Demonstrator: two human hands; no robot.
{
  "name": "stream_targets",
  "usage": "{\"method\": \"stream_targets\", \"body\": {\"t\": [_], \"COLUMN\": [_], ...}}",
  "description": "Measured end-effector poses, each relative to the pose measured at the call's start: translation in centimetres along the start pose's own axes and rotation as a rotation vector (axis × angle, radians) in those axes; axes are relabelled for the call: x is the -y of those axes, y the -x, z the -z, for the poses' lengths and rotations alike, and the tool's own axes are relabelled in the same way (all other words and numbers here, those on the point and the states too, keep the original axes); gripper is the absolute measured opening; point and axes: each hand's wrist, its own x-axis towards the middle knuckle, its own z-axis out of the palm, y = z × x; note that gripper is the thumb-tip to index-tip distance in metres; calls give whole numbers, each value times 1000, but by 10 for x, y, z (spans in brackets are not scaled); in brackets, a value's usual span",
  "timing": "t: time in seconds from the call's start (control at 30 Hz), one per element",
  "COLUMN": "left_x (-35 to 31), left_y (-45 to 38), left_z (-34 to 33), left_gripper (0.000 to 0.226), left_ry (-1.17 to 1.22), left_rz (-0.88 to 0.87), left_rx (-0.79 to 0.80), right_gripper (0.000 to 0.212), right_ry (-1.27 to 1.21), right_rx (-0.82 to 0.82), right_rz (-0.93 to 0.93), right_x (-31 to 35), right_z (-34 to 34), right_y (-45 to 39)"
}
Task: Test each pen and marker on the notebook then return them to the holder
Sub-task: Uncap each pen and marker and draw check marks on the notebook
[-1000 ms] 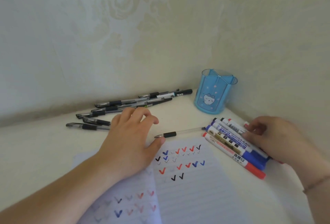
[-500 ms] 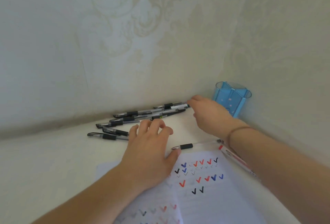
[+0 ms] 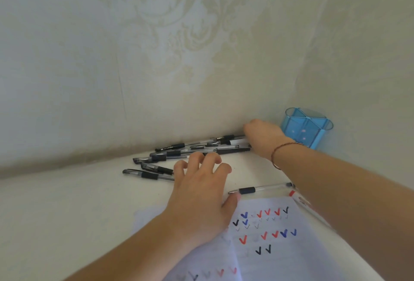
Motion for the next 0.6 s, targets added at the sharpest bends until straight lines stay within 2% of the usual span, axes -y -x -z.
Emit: {"method": "stream_targets", "body": {"t": [0.1, 0.17, 0.23, 0.3, 0.33, 0.4, 0.43, 0.5, 0.6], "left_x": [-1, -2, -3, -5, -6, -9, -11, -12, -15], "left_y": [0, 0, -1, -2, -3, -4, -4, -3, -2], "left_z": [2, 4, 9, 13, 15, 18, 19, 21, 24], "left_gripper": [46, 50, 58, 69, 75, 80, 79, 66, 37], "left_ry": [7, 20, 52, 120, 178, 306, 361, 456, 483], "left_rz": [3, 3, 17, 40, 52, 60, 56, 24, -113], "left_rx": [-1, 8, 21, 17, 5, -26, -41, -69, -85], "right_gripper": [26, 21, 13, 8, 8, 6, 7, 12, 10], "right_ry": [-66, -172, -370, -735, -986, -1459, -1620, -1808, -1975], "right_rx": [-98, -227, -431, -553, -533, -351, -251, -126, -67], "right_rz": [26, 17, -23, -71, -84, -51, -32, -29, -80], "right_x": [-8, -13, -17, -16, -14, -9, -8, -8, -6], "right_z": [8, 20, 33, 45, 50, 54, 50, 38, 20], "right_y": [-2, 3, 22, 57, 78, 122, 140, 166, 184]}}
